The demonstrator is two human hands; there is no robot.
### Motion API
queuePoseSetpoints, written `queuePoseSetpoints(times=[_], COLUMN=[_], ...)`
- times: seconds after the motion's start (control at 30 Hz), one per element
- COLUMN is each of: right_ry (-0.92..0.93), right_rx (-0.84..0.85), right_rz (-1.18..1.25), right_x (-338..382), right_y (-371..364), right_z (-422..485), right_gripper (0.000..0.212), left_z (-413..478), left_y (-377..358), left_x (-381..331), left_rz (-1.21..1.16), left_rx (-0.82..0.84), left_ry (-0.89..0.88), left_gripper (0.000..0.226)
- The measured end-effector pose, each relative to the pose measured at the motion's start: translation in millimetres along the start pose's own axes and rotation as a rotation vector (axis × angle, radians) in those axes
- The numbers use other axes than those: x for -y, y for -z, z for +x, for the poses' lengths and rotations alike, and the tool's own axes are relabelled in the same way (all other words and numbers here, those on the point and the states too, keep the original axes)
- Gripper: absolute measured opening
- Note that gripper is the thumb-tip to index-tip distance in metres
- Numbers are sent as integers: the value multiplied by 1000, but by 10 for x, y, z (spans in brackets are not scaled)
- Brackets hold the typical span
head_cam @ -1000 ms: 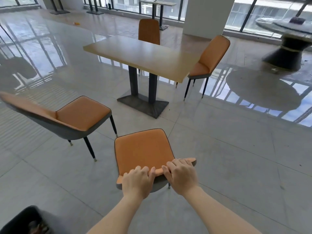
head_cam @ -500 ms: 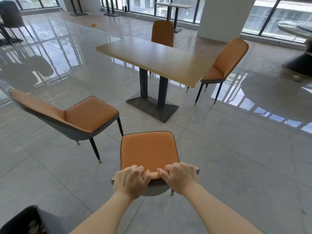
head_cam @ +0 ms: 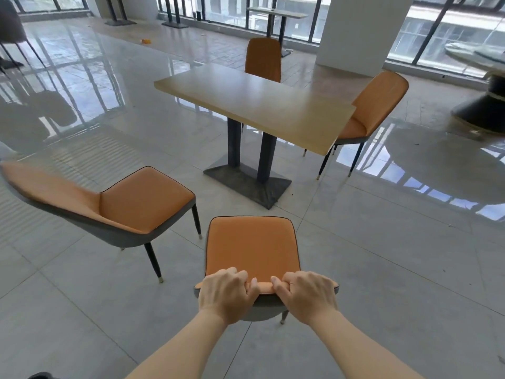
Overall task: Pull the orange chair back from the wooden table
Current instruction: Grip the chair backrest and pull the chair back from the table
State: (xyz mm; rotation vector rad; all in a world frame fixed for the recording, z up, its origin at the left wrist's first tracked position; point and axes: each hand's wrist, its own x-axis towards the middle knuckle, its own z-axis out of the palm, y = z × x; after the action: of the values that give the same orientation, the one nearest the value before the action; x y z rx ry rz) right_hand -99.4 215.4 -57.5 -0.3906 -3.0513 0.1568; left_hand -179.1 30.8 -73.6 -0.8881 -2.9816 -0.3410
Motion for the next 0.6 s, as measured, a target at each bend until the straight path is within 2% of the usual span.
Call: queuePoseSetpoints(times=[0.33,0.6], right_ry=[-73,-127], right_rx=[-25,-26], right_rz=[-36,-38], right_x=[171,47], right_y=[-45,-111], right_z=[565,1179], right_gripper=[64,66], left_z=[645,1273], left_y=[57,36], left_x=[348,438], left_rz=[-2,-11], left_rx=[2,-16], left_ry=[-86,-107], left_gripper=[55,54])
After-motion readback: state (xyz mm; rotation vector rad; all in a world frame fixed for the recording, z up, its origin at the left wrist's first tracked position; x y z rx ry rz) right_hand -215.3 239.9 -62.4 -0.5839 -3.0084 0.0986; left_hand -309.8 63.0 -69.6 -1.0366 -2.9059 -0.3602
